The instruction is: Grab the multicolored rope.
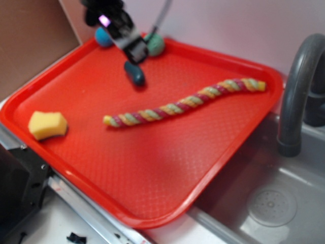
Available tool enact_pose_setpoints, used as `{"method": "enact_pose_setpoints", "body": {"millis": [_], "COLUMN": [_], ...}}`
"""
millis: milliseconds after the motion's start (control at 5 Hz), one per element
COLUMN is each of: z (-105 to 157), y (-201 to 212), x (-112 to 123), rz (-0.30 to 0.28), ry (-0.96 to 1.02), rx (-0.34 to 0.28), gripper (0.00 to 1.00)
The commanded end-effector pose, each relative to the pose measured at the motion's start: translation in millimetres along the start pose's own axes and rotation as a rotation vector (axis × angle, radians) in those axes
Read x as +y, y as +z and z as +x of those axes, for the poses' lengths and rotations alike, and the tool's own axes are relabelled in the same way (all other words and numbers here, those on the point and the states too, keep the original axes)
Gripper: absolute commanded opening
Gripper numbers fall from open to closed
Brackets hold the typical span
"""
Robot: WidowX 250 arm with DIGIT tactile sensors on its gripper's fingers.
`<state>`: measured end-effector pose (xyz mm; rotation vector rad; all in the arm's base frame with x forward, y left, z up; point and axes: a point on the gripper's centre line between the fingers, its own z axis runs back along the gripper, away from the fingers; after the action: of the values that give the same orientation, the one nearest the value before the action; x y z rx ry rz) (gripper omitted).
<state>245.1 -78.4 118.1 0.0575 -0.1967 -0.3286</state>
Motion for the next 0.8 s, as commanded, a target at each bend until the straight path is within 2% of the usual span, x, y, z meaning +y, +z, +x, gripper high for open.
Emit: {"method": "enact_pose_setpoints", "body": {"millis": [0, 200, 600], "z": [16, 13, 8], "y": [-45, -67, -91], "x": [-24, -34, -44], "rz": [-0.006, -0.016, -0.02], "ry": [-0.108, -0.149, -0.184], "rx": [0.068, 0.121, 0.183], "gripper": [1.0, 1.0, 1.0]}}
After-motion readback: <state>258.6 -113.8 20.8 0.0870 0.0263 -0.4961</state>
